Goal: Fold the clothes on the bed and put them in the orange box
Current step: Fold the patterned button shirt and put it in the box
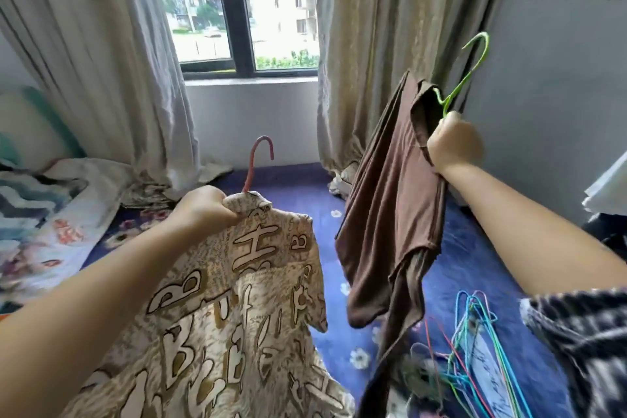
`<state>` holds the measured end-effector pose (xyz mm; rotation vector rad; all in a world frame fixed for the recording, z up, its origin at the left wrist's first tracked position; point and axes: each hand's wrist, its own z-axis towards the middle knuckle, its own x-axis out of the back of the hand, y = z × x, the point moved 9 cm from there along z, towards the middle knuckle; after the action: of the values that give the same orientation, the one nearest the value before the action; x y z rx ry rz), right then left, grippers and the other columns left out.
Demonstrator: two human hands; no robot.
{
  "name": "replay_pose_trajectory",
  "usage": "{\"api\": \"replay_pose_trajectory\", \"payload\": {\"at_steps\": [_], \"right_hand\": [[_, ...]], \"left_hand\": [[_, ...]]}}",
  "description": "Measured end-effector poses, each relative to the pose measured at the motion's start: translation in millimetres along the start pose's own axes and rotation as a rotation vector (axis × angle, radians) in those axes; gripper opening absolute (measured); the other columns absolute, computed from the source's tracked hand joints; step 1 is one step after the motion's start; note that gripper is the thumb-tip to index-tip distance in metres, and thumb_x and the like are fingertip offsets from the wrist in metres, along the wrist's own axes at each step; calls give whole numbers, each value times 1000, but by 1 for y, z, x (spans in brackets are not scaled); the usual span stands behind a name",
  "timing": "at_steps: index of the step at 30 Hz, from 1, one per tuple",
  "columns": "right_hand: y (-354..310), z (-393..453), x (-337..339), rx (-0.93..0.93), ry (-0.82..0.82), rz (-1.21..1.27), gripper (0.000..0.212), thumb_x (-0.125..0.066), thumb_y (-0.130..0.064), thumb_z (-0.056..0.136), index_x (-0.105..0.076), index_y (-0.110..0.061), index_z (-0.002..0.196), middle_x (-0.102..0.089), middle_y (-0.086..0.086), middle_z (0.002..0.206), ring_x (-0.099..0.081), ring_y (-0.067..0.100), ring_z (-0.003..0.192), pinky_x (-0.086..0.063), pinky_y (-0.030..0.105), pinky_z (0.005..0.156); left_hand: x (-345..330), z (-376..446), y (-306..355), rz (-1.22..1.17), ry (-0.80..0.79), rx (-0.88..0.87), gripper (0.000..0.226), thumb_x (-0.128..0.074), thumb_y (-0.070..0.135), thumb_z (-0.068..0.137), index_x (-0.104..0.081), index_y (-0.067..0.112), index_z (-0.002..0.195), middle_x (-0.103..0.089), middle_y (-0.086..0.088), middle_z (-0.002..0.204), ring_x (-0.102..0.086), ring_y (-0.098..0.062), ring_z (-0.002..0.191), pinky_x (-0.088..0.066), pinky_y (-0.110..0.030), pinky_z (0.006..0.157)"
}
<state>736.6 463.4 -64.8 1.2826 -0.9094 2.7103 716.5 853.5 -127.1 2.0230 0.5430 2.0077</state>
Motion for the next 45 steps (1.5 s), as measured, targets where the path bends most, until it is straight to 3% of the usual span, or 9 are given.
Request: {"api": "replay_pose_trajectory", "payload": {"at_steps": [5, 10, 15, 21, 27, 30, 33, 39, 45], "right_hand": [[-14, 43, -24, 96, 52, -91, 31, -29, -13, 100, -42, 9, 118, -55, 34, 113, -54, 47, 102, -41, 46, 77], [26, 28, -117, -21, -442, -291, 46, -39, -11, 95, -29, -2, 139, -20, 15, 151, -37, 40, 127, -33, 41, 102], [29, -93, -187, 98, -1132, -313, 18, -39, -9, 94, -57, -6, 94, -53, 13, 86, -57, 20, 79, -39, 24, 55], [-89, -107, -133, 374, -815, 336, 28, -49, -19, 96, -58, -7, 120, -58, -1, 108, -52, 12, 106, -37, 23, 91], [-181, -136, -55, 536, -872, 474, 50, -32, -42, 95, -52, -9, 128, -56, -4, 119, -51, 11, 111, -38, 24, 98], [-190, -145, -42, 475, -878, 560, 55, -31, -47, 92, -64, -3, 103, -67, 12, 102, -62, 24, 96, -48, 31, 90], [-187, -151, -39, 300, -921, 725, 37, -36, -36, 97, -62, -14, 82, -64, 1, 78, -60, 11, 72, -49, 18, 70], [-153, -127, -28, 33, -816, 869, 14, -54, -12, 80, -53, -4, 68, -48, 7, 63, -47, 15, 57, -39, 23, 52], [-156, -145, -23, 45, -1178, 761, 31, -69, -33, 62, -55, -8, 75, -55, 2, 63, -48, 13, 55, -39, 24, 56]], "left_hand": [[-5, 38, -10, 21, -12, -12, 25, -66, 25, 78, -57, 7, 63, -51, -7, 60, -49, -24, 64, -30, -29, 50], [3, 62, -12, -18, -35, -71, 27, -67, 25, 78, -55, 7, 63, -50, -5, 58, -44, -19, 57, -29, -29, 52], [3, 64, 0, -102, -141, -187, 21, -70, 28, 80, -62, 11, 69, -53, -1, 62, -46, -14, 58, -32, -27, 55], [13, 40, 25, -138, -218, -367, 23, -70, 34, 80, -67, 11, 81, -51, 3, 61, -43, -12, 56, -34, -25, 56], [42, 5, 52, -184, -151, -534, 20, -68, 35, 81, -62, 18, 72, -50, 8, 58, -42, -4, 49, -32, -7, 42], [56, -4, 57, -207, -79, -593, 23, -69, 38, 78, -55, 21, 84, -56, 7, 72, -52, -7, 60, -40, -10, 50], [64, -5, 54, -140, -49, -592, 35, -68, 46, 76, -49, 22, 93, -54, 8, 79, -52, -3, 66, -40, -14, 53], [33, -14, 20, -247, -634, -593, 26, -76, 26, 66, -57, 18, 82, -58, 10, 70, -55, 1, 58, -44, -15, 57], [53, -11, 35, -235, -432, -659, 19, -73, 5, 76, -59, 18, 78, -58, 9, 65, -53, 4, 51, -43, -11, 54]]}}
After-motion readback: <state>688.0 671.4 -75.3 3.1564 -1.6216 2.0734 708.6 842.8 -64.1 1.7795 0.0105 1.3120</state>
